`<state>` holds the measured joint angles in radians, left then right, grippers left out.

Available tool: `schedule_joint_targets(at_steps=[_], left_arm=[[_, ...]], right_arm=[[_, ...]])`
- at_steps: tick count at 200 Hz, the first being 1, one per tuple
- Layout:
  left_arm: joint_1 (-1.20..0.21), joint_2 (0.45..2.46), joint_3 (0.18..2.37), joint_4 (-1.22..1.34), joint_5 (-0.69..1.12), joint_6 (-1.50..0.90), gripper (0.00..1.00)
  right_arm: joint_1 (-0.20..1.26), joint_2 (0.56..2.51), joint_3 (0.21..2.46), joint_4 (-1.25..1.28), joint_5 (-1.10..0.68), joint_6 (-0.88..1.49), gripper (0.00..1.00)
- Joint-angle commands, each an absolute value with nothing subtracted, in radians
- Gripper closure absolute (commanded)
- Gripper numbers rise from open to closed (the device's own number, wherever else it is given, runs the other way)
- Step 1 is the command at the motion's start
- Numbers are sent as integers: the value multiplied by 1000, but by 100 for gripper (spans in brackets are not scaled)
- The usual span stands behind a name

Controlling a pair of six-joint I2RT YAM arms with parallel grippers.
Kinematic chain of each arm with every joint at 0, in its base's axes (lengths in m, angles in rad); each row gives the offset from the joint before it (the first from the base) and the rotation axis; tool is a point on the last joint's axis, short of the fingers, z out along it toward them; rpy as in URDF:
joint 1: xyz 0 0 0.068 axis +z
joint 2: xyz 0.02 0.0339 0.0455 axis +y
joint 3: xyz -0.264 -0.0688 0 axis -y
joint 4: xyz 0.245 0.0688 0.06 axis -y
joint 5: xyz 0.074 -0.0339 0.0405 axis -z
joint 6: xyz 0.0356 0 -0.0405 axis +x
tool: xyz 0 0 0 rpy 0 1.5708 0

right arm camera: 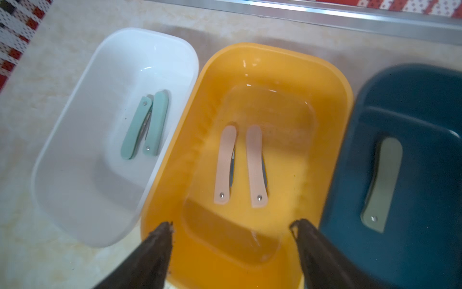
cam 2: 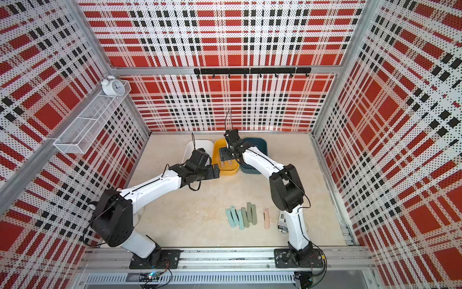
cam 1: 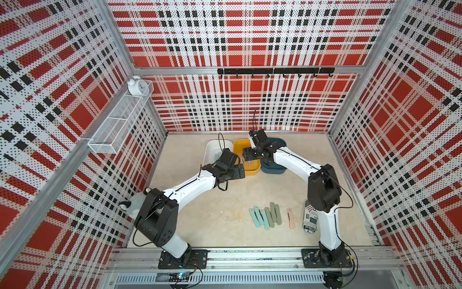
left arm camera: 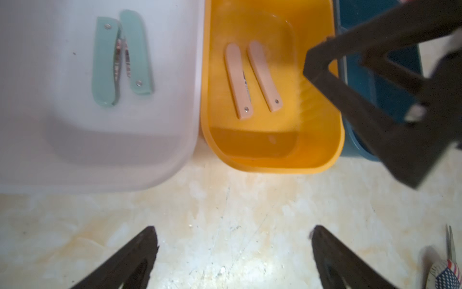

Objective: Place the fruit knives into the storage box by color
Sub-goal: Pick up the fruit knife from the center of the board.

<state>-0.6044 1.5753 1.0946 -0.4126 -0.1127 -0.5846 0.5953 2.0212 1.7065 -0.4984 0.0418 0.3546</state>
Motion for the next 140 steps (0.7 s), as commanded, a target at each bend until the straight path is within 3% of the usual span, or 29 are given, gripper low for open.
schedule_joint_targets(at_steps=[1, 75, 140], left_arm=[[-662, 1508, 1058, -451, -138, -629, 2], [-920, 1529, 1036, -611, -233, -835, 0], [-1118, 1651, 1022, -633, -209, -926, 12]], right_arm=[[604, 1873, 1536, -462, 80, 377, 0], [625, 1481, 1030, -448, 145, 466, 0], [624, 1367, 939, -450, 199, 459, 0]])
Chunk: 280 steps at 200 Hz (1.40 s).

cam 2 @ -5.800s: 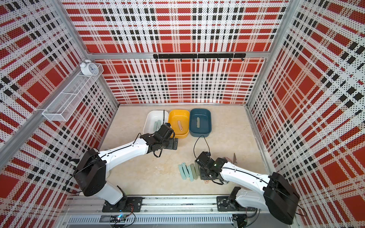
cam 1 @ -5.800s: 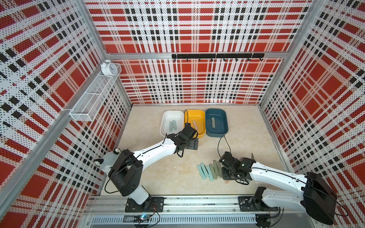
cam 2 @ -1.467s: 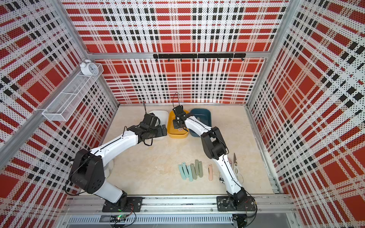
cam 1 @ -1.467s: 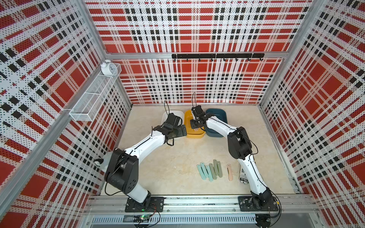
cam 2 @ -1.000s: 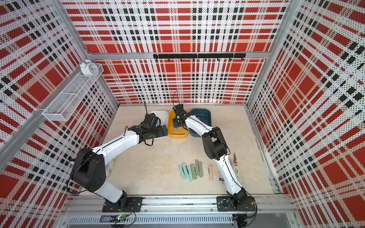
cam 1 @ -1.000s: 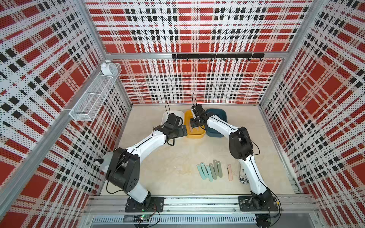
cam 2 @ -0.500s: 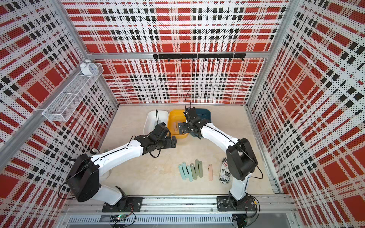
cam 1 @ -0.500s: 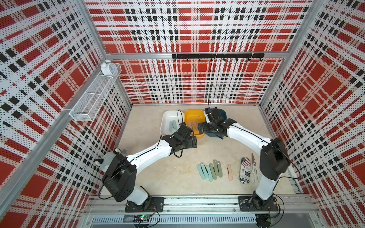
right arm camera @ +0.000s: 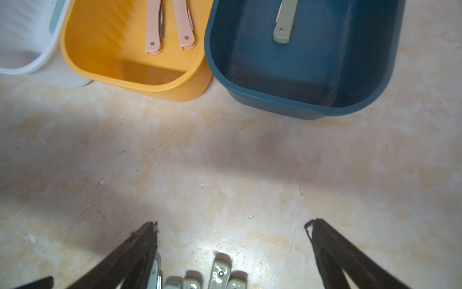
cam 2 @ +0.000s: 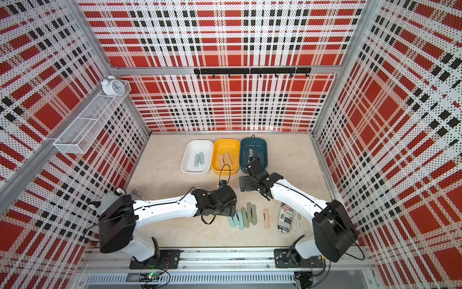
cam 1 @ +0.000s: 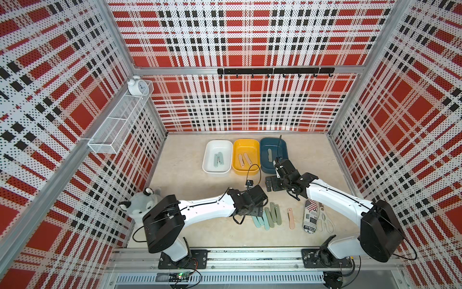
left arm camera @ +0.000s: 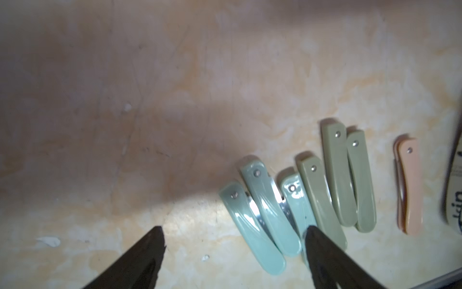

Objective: Place the fruit knives into the storage box by color
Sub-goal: Pick up the fruit knife from the center of the board.

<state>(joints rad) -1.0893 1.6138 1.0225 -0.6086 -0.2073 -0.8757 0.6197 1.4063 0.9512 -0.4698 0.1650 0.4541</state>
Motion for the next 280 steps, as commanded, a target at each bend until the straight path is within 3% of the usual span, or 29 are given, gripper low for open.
schedule_joint_targets(at_steps=[1, 55, 138, 179, 221, 280], left_arm=[[-1120, 1653, 1023, -633, -209, -926, 12], [-1150, 1706, 1029, -638, -193, -931, 19], [-1133, 1740, 1004, -600, -193, -908, 19], [-1122, 1699, 959, -600, -208, -931, 29], [-1122, 1657, 930, -603, -216, -947, 33], [-1125, 1744, 1007, -592, -212, -903, 30]], right_arm=[[624, 1367, 939, -450, 199, 458, 0], [623, 1364, 928, -444, 202, 447, 0], [623, 1373, 921, -442, 201, 447, 0], [623, 1396, 922, -429, 185, 454, 0], [624, 1419, 949, -433, 178, 450, 0], [624, 1425, 963, -437, 171, 452, 0]])
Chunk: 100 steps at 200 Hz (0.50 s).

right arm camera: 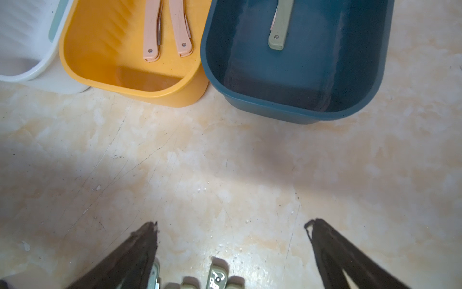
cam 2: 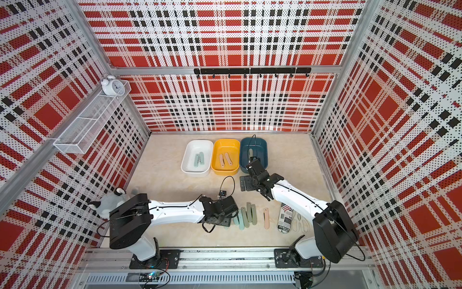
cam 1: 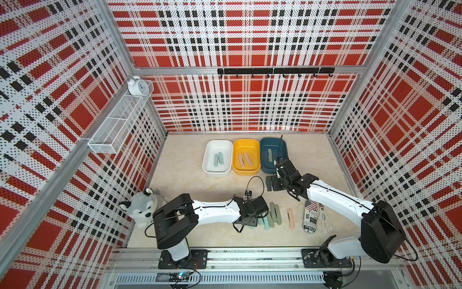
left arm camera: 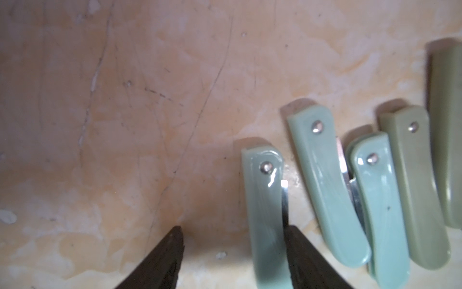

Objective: Place the fruit knives into the storage box by color
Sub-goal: Pick up the fruit knife from the center of the board.

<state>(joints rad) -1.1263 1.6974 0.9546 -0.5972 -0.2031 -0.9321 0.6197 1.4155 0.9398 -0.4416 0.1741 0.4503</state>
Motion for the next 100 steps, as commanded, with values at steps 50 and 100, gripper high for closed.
schedule_joint_targets(at_steps=[50, 100], left_arm=[[-1131, 1797, 1029, -595, -198, -889, 28], [-1131, 1783, 1006, -625, -204, -900, 57]], right_arm=[[623, 1416, 957, -447, 186, 446, 0], [624, 1419, 959, -441, 193, 439, 0]])
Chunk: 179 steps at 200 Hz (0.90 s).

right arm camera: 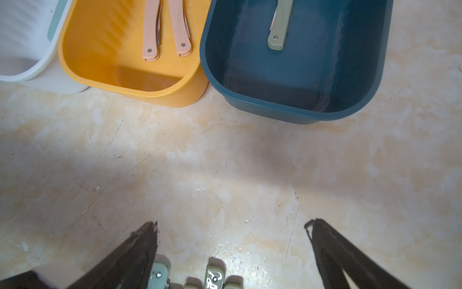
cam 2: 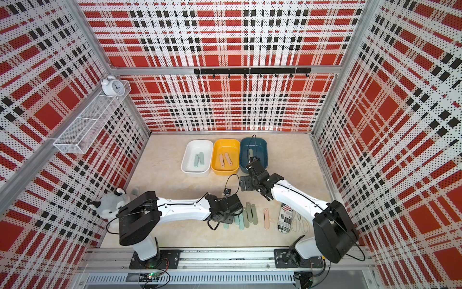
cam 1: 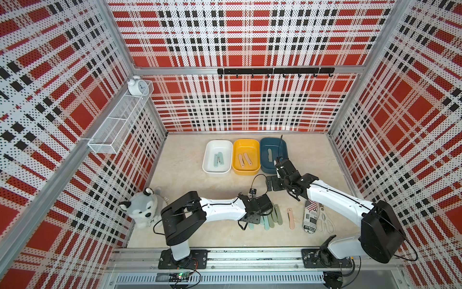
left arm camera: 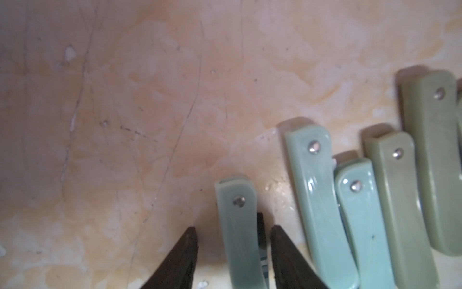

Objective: Place the fruit knives into the storage box by color
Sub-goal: Pick up the fruit knife from the center of the board.

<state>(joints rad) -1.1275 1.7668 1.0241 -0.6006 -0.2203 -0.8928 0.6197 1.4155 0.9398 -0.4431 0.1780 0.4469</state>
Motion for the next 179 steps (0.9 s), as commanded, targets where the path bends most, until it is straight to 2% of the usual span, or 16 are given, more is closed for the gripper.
schedule_joint_targets(at_steps=[1, 87, 179], left_arm=[[-1132, 1782, 1006, -625, -204, -900, 57], [-1118, 1750, 1044, -660, -217, -878, 74], [-1031, 1699, 1045, -666, -254, -840, 75]], right_arm=[[624, 1419, 959, -441, 193, 439, 0], [623, 1434, 980, -442, 201, 424, 0], [624, 1446, 1004, -450, 200, 425, 0]])
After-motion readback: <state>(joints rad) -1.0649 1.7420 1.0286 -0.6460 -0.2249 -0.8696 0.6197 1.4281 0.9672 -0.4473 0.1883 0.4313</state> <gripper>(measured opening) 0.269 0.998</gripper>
